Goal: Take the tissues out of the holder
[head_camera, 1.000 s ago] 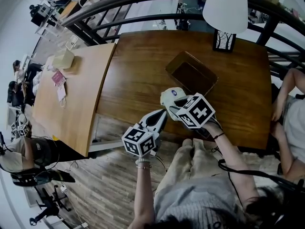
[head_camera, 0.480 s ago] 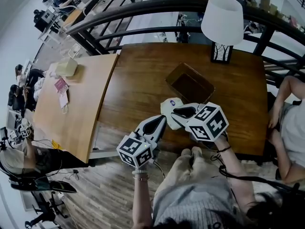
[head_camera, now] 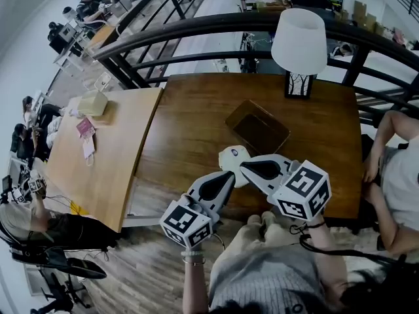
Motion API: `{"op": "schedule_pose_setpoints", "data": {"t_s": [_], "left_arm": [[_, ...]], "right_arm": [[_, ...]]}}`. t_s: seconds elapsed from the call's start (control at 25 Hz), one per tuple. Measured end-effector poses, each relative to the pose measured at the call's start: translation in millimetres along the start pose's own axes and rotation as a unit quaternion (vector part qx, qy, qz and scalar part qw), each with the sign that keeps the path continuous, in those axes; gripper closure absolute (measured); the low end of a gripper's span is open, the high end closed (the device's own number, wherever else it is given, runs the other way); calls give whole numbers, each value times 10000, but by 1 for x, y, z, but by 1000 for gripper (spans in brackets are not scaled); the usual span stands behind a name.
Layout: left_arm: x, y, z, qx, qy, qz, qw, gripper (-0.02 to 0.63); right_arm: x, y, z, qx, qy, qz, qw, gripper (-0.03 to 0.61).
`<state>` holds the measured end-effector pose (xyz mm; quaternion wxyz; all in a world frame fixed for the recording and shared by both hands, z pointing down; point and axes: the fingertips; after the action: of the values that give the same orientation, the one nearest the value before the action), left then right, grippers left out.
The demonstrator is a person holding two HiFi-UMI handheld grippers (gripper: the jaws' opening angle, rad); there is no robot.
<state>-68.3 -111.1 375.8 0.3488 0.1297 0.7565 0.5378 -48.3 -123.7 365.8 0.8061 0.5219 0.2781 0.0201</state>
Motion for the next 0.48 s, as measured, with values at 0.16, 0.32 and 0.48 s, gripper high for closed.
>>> {"op": "schedule_pose_setpoints", "data": {"t_s": [0.16,0.32,0.48], "left_arm": [[6,-7,6,-96,-60,91,9999,606],[10,-11,11,-153,-69,143,9998,606],[10,-17,17,-235,-33,197,9995,606]], "right_arm": [[14,-6,-5,-26,-39,294,9996,566],[21,-7,-9,-23,-32,427,9991,566],[24,-10,-12,26,-80,544,9985,566]]}}
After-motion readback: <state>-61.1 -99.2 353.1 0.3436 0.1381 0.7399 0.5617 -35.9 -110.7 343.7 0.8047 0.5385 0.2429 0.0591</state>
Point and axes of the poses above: the fingertips, and each gripper's own axes: x backward along the fingers, z to its right, y out of its underside, and after that the axes turned 9 degrees about -z, right-handed
